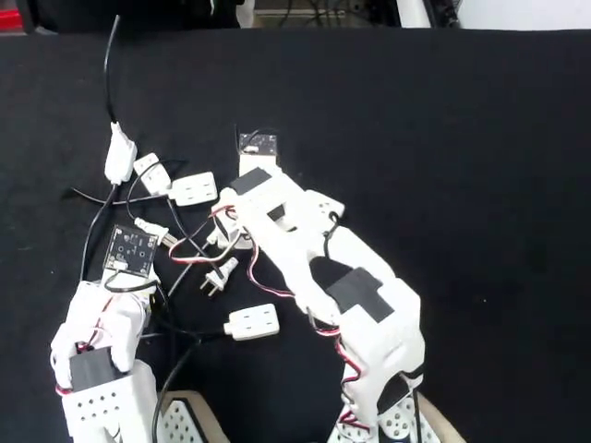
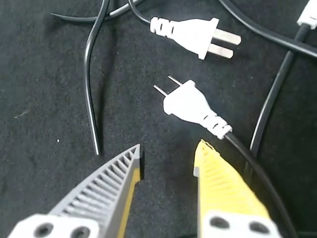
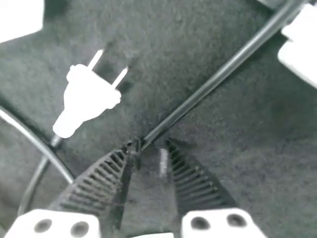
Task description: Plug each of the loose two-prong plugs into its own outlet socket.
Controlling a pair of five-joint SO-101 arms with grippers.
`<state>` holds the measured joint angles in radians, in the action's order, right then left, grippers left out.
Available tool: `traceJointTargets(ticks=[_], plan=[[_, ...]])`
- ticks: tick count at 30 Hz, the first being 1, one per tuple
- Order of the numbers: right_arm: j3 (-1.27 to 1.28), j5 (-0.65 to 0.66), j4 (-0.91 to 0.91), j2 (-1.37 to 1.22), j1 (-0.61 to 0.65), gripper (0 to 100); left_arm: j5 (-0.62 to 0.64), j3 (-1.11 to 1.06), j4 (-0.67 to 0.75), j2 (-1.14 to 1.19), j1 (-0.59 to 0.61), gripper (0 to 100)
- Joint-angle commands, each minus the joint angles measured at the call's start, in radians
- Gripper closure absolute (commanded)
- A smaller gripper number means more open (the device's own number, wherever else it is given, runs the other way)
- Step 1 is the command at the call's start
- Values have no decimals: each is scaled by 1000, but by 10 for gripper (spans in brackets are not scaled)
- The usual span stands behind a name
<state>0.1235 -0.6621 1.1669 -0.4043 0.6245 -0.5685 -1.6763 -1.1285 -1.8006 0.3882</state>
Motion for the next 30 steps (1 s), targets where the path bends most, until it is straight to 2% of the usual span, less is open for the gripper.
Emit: traceJointTargets(ticks=[1, 7, 16, 22, 30], plan=[[-7, -11, 11, -8, 3, 983, -8, -8, 17, -3, 8, 820], [-21, -2, 21, -51, 0, 987, -9, -10, 17, -3, 8, 820], [-163, -12, 169, -50, -14, 982, -9, -12, 17, -3, 8, 820], [-225, -60, 167, -53, -26, 899, -9, -12, 17, -3, 8, 820], [-170, -173, 74, -54, -64, 896, -9, -12, 17, -3, 8, 820]])
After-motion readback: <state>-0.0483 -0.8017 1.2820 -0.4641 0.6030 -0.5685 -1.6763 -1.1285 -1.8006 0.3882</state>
